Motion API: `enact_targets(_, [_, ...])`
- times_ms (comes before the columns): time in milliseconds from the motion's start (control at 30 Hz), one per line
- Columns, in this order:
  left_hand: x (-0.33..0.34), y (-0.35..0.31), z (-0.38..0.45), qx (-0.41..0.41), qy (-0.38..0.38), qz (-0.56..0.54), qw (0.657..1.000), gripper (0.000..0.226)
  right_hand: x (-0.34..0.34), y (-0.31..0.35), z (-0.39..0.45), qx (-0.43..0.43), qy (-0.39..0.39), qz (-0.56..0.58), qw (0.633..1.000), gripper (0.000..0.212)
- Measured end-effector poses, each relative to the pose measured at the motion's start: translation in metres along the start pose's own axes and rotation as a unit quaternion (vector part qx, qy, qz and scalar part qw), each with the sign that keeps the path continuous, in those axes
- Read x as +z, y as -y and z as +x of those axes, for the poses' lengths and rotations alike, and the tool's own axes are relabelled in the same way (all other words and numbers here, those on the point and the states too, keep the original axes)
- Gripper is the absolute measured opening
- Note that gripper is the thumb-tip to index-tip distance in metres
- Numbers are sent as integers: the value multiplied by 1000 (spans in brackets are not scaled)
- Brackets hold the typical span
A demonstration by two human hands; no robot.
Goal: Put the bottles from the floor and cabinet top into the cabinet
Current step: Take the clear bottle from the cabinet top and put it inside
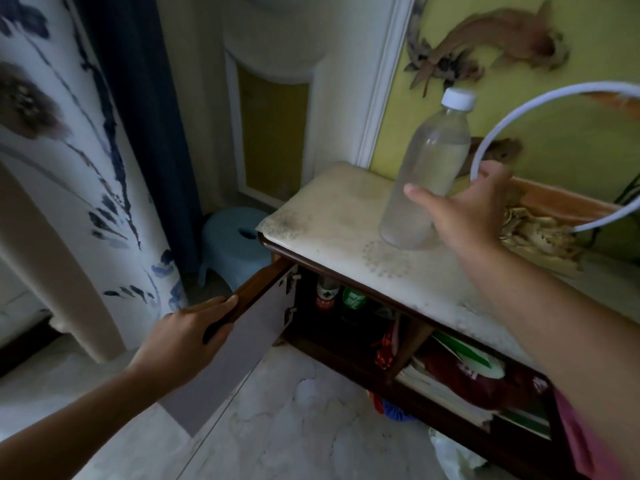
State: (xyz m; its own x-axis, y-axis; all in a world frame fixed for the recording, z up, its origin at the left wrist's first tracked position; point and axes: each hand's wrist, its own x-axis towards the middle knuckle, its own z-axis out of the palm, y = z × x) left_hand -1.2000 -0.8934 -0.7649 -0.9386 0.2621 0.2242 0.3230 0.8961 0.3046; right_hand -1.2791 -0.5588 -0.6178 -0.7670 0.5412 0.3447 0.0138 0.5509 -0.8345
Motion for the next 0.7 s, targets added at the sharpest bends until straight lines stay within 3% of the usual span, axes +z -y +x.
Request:
enact_targets(67, [0, 3, 0, 3, -1, -5, 1000, 44, 6, 4, 16, 9, 22, -6, 1000, 113])
enact_targets(167, [1, 5, 0, 4, 0, -17, 1000, 44, 16, 10, 29, 37, 22, -4, 999, 125])
enact_targets(433, [3, 7, -1, -1, -9, -22, 1000, 48, 32, 16, 30, 64, -22, -34, 997, 92])
enact_targets(700, [5, 11, 0, 7, -19, -9, 1000, 43, 28, 12, 27, 56, -40, -16, 997, 87])
